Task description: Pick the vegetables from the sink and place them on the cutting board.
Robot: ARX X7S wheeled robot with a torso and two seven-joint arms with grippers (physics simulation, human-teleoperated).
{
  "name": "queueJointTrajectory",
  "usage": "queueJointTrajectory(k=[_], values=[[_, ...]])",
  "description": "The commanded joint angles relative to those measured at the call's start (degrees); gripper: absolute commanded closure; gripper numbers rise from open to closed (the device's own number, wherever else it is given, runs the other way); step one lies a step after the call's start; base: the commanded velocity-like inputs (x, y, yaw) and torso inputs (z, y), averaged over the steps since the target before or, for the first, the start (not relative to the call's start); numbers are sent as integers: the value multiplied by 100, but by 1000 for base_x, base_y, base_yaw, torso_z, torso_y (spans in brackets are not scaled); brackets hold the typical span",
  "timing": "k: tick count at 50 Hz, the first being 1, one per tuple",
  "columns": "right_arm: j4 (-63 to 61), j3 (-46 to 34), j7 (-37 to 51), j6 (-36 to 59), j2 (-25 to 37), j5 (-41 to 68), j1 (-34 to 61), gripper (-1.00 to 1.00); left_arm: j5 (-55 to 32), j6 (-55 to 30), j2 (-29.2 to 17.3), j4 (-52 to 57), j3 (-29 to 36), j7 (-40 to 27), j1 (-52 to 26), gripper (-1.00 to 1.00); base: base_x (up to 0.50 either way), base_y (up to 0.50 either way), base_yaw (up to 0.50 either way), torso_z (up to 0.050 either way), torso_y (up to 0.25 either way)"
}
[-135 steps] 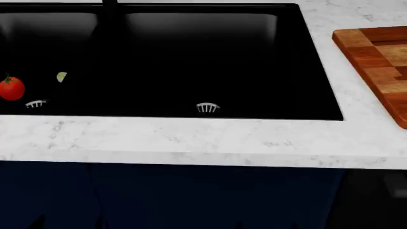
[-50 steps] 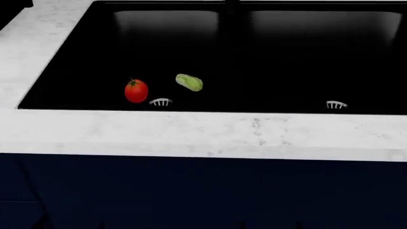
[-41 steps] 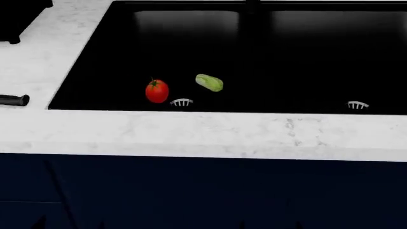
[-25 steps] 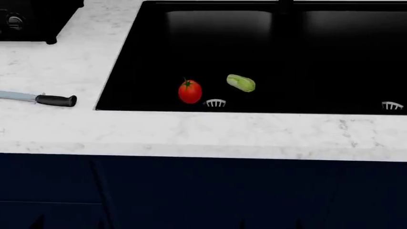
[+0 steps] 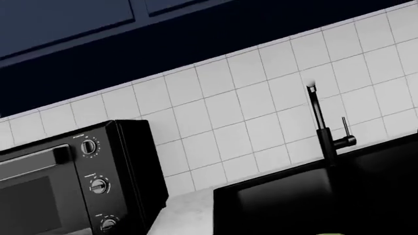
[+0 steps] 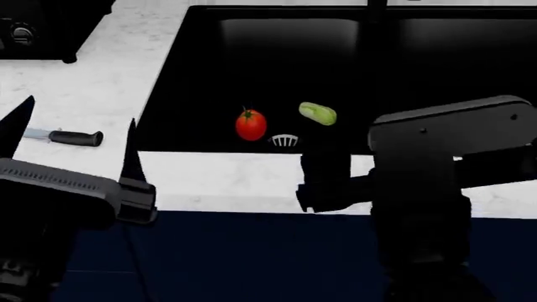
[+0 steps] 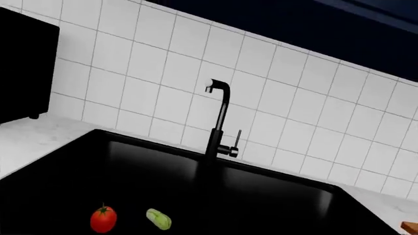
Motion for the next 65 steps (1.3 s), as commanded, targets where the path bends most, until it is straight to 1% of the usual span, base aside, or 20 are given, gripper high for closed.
queueJointTrajectory(k=[1, 6, 11, 15, 20, 22, 24, 25, 26, 31, 32, 33, 36, 38, 41, 43, 49, 54, 57, 65], values=[[1578, -304, -587, 131, 262, -53, 1512, -100, 53, -829, 157, -1074, 156, 578, -1950, -100, 0, 0, 0, 50, 0], [2748, -657, -796, -513, 381, -193, 1786, -100, 79, -166, 200, -2293, 387, 570, -2453, -100, 0, 0, 0, 50, 0], [4205, -1175, -1257, -1003, 419, -281, 2379, -100, 27, 305, 229, -3606, 474, 603, -2879, -100, 0, 0, 0, 50, 0], [5088, -1461, -1467, -1355, 388, -387, 2684, -100, 58, 542, 209, -4135, 580, 619, -3069, -100, 0, 0, 0, 50, 0], [6038, -1466, -1568, -1751, 266, -407, 2992, -100, 32, 505, 197, -4392, 593, 605, -3083, -100, 0, 0, 0, 50, 0], [6643, -1487, -1547, -1922, 187, -486, 3287, -100, -3, 583, 244, -4768, 511, 496, -3193, -100, 0, 0, 0, 50, 0], [7463, -1625, -1585, -2250, 96, -625, 3651, -100, -118, 569, 345, -5267, 308, 348, -3398, -100, 0, 0, 0, 50, 0], [8020, -1522, -1514, -2331, -9, -610, 3925, -100, -182, 572, 397, -5642, 202, 278, -3556, -100, 0, 0, 0, 50, 0], [8608, -1501, -1409, -2538, -99, -666, 4152, -100, -272, 596, 417, -5736, 103, 271, -3620, -100, 0, 0, 0, 0, 0], [11342, -1418, -1273, -3940, -604, -688, 4878, -100, -211, 939, 404, -6571, 156, 142, -3879, -100, 0, 0, 0, 0, 0], [11634, -1423, -1268, -4108, -659, -702, 4958, -100, -203, 1062, 407, -6788, 169, 119, -3931, -100, 0, 0, 0, 0, 0], [11668, -1402, -1229, -4093, -665, -700, 4948, -100, -201, 1136, 416, -7042, 164, 80, -4011, -100, 0, 0, 0, 0, 0], [11492, -1503, -1376, -4374, -659, -786, 4874, -100, -203, 1102, 366, -6947, 159, 45, -3948, -100, 215, 0, 0, 0, 0], [11031, -1528, -1460, -4049, -593, -780, 4762, -100, -182, 1002, 309, -6724, 196, 66, -3835, -100, 500, 0, 0, 0, 0], [9685, -1524, -1529, -3202, -333, -714, 4385, -100, -205, 1077, 274, -6801, 187, 65, -3828, -100, 500, 0, 0, 0, 0], [9209, -1540, -1538, -2899, -218, -710, 4228, -100, -210, 1167, 285, -6979, 197, 60, -3905, -100, 500, 0, 0, 0, 0], [8255, -1312, -1318, -2363, -34, -576, 3812, -100, -256, 1575, 362, -7591, 220, 64, -4158, -100, 500, 0, 0, 0, 0], [7476, -1125, -1151, -1921, 88, -464, 3489, -100, -278, 2132, 496, -8471, 290, 102, -4462, -100, 500, 0, 0, 0, 0], [7272, -1096, -1130, -1813, 140, -441, 3400, -100, -276, 2321, 563, -8836, 327, 93, -4623, -100, 500, 0, 0, 0, 0], [7074, -1189, -1287, -1591, 235, -397, 3341, -100, -260, 2254, 551, -8803, 429, 144, -4671, -100, 500, 0, 0, 0, 0]])
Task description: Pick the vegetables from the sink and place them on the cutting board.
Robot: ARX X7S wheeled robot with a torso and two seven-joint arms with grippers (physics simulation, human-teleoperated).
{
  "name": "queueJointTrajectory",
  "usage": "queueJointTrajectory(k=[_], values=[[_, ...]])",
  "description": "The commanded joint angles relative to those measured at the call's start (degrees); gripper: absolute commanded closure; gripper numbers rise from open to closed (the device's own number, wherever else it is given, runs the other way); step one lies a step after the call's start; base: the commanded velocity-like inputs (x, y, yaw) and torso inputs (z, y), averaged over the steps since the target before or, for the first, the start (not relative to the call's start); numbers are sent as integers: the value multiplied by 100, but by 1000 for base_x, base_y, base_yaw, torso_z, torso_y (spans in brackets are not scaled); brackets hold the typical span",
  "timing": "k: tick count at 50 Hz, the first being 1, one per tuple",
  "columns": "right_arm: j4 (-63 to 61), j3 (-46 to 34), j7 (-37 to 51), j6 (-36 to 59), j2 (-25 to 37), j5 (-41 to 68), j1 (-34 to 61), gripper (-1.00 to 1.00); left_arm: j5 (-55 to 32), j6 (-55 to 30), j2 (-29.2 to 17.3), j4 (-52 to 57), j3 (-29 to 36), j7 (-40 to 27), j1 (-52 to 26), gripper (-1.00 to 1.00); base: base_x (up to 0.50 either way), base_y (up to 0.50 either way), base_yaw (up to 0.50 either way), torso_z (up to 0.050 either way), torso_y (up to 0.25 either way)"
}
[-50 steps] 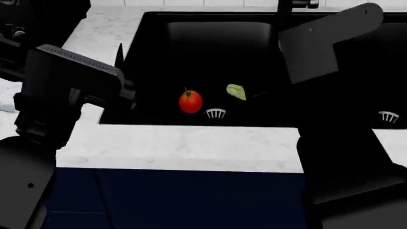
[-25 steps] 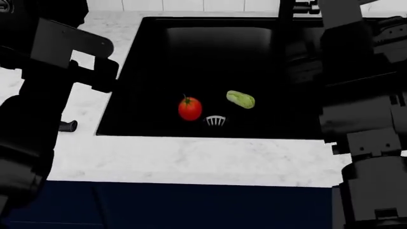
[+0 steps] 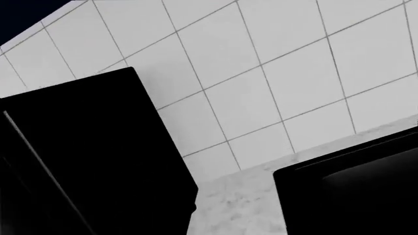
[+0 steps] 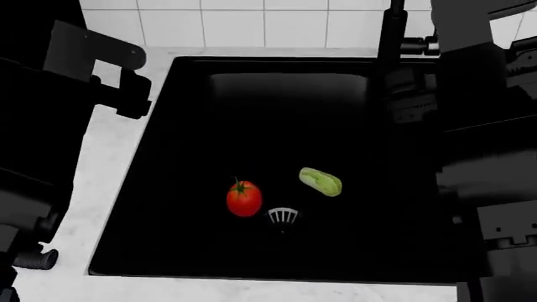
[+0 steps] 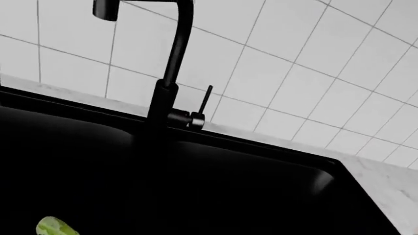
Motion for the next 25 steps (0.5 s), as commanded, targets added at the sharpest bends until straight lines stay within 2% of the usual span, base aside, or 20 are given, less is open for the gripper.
queueJointTrajectory(k=[1, 6, 15, 21, 25], values=[[-651, 95, -271, 552, 71, -8, -203, -100, -36, 300, 206, -577, -54, 239, -276, -100, 500, 0, 0, 0, 0], [-1305, 157, -281, 988, 240, 90, -489, -100, -48, 257, 194, -564, -25, 244, -303, -100, 500, 0, 0, 0, 3], [-1422, 98, -353, 1098, 300, 115, -504, -100, -106, 410, 184, -755, 30, 358, -299, -100, 500, 0, 0, 0, 0], [-1660, -67, -491, 1428, 417, 129, -469, -100, -101, 346, 96, -574, 129, 514, -223, -100, 500, 0, 0, 0, 0], [-1916, -484, -963, 1892, 625, 244, -447, -100, -51, 196, -9, -21, 246, 668, -12, -100, 500, 0, 0, 0, 3]])
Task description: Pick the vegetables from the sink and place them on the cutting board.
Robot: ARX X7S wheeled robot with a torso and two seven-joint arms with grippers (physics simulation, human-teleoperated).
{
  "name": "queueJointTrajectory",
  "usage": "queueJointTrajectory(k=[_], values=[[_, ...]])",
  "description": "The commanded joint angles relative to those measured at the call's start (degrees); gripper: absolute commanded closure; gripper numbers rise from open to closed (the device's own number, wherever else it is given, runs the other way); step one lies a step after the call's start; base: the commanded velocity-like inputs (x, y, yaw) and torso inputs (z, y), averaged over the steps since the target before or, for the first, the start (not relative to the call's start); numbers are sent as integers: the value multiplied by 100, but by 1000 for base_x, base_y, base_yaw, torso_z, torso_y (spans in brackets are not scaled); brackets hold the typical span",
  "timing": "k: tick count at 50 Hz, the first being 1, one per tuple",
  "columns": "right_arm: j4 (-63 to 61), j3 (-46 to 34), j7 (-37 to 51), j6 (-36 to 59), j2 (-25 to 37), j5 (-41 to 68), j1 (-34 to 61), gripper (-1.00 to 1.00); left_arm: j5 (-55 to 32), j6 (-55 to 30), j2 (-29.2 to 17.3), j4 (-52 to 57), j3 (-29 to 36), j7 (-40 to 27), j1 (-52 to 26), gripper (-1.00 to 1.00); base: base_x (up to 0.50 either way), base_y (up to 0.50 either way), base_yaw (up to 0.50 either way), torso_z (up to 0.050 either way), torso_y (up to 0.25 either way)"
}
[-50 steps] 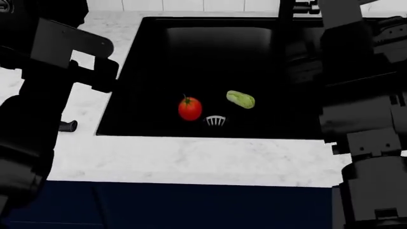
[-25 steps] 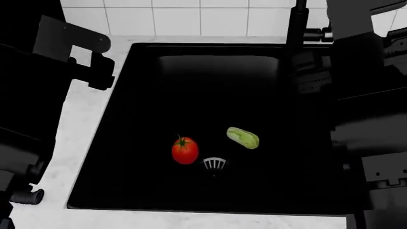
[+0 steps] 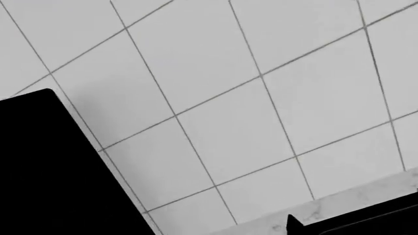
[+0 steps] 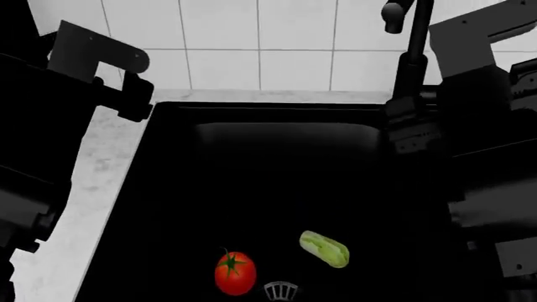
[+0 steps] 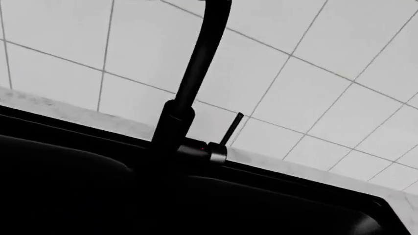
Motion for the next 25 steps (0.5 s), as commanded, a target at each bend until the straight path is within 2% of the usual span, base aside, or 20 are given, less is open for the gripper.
queueJointTrajectory(k=[1, 4, 10, 14, 17, 22, 25], values=[[-725, -565, -925, 845, 358, 88, -17, -100, 69, -16, -67, 727, 135, 595, 303, -100, 0, 0, 0, 0, 0], [-1489, -1017, -1453, 1366, 827, 272, -32, -100, 61, -64, -174, 1021, 330, 1102, 416, -100, 0, 0, 0, 0, 0], [-2295, -774, -1416, 2054, 1307, 377, -150, -100, 66, 216, -168, 643, 358, 1082, 296, -100, 0, 0, 0, 0, 0], [-2655, -1077, -1608, 2309, 1622, 455, -125, -100, 34, 245, -189, 622, 377, 1181, 291, -100, 0, 0, 0, 0, 0], [-3117, -1506, -2005, 2418, 1926, 648, 11, -100, -136, 96, -349, 1326, 425, 1716, 516, -100, 0, 0, 0, 0, 0], [-3688, -1851, -2332, 2526, 2237, 858, 30, -100, -199, 264, -523, 1687, 783, 2607, 748, -100, 0, 0, 0, 0, 0], [-4322, -2123, -2695, 2705, 2570, 1151, 127, -100, -416, -56, -941, 2979, 1063, 3565, 1180, -100, 0, 0, 0, 0, 0]])
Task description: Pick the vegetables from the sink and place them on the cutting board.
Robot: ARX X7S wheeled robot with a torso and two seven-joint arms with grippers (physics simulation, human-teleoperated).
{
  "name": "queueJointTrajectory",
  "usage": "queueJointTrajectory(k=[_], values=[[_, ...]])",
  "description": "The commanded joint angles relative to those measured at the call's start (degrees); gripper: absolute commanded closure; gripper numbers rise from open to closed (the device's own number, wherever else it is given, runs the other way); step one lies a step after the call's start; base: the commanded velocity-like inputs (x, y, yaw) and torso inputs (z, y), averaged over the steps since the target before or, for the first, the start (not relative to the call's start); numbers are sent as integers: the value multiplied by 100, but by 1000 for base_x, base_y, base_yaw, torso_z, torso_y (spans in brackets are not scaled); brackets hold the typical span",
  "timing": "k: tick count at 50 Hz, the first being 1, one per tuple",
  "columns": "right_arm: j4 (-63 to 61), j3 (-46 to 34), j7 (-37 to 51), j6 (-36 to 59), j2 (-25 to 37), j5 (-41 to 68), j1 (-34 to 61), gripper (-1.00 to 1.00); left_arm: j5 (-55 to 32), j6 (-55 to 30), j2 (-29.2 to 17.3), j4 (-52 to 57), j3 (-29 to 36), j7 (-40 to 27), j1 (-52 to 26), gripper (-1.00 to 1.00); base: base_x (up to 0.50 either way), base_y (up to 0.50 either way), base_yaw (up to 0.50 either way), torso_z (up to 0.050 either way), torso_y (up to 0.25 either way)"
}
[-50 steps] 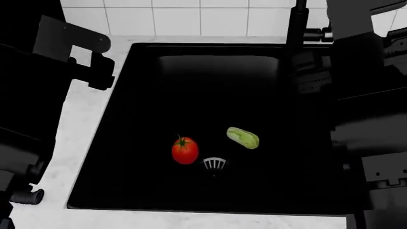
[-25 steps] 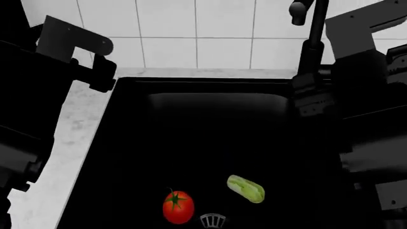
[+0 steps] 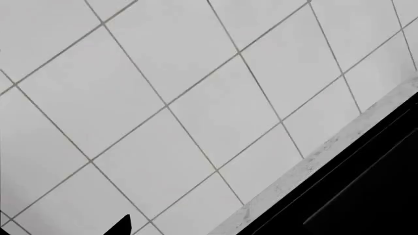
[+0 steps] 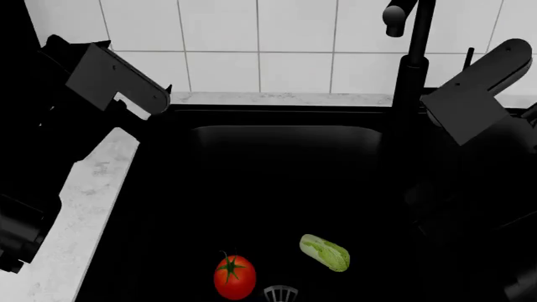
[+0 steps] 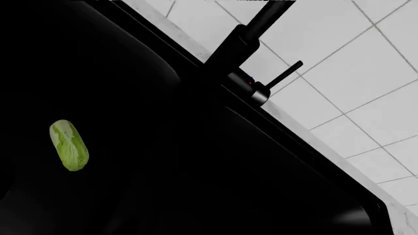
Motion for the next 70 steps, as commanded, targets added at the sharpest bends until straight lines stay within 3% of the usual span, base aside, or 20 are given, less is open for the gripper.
queueJointTrajectory(k=[1, 5, 8, 21, 30, 37, 49, 50, 63, 70], values=[[-1557, -683, -1094, 567, 813, 501, 216, -100, -377, -188, -581, 2004, 493, 2217, 736, -100, 0, 0, 0, 0, 0], [-1924, -769, -1300, 680, 953, 735, 351, -100, -562, -405, -1102, 3078, 815, 3079, 1044, -100, 0, 0, 0, 0, 0], [-2024, -1403, -1448, 770, 1054, 746, 726, -100, -593, -578, -1432, 3619, 1009, 3506, 1127, -100, 0, 0, 0, 0, 0], [-2320, -1688, -1634, 637, 839, 1382, 837, -100, -727, -1141, -2223, 5307, 1394, 4096, 1695, -100, 0, 0, 0, 0, 0], [-2646, -2011, -1452, 727, 921, 1971, 617, -100, -425, -1642, -2693, 6070, 2001, 4606, 1782, -100, 0, 0, 0, 0, 0], [-2445, -2389, -1473, 391, 989, 1829, 671, -100, -368, -1532, -2615, 5915, 2078, 4643, 1707, -100, 175, -54, 0, 0, 0], [-2253, -2215, -1393, 183, 805, 1826, 770, -100, -453, -1315, -2454, 5494, 1902, 4514, 1573, -100, 499, -144, 0, 0, 2], [-2157, -1864, -1317, 373, 690, 2014, 654, -100, -471, -1322, -2459, 5491, 1886, 4508, 1578, -100, 477, 0, 0, 0, 0], [-1949, -1825, -1398, 197, 549, 2020, 1055, -100, -162, -900, -2245, 4681, 2048, 4474, 1251, -100, 20, 0, 2, 0, -6], [-1904, -1927, -1337, 29, 497, 1949, 1009, -100, -59, -703, -2216, 4532, 2111, 4476, 1153, -100, 21, 0, 2, 0, -250]])
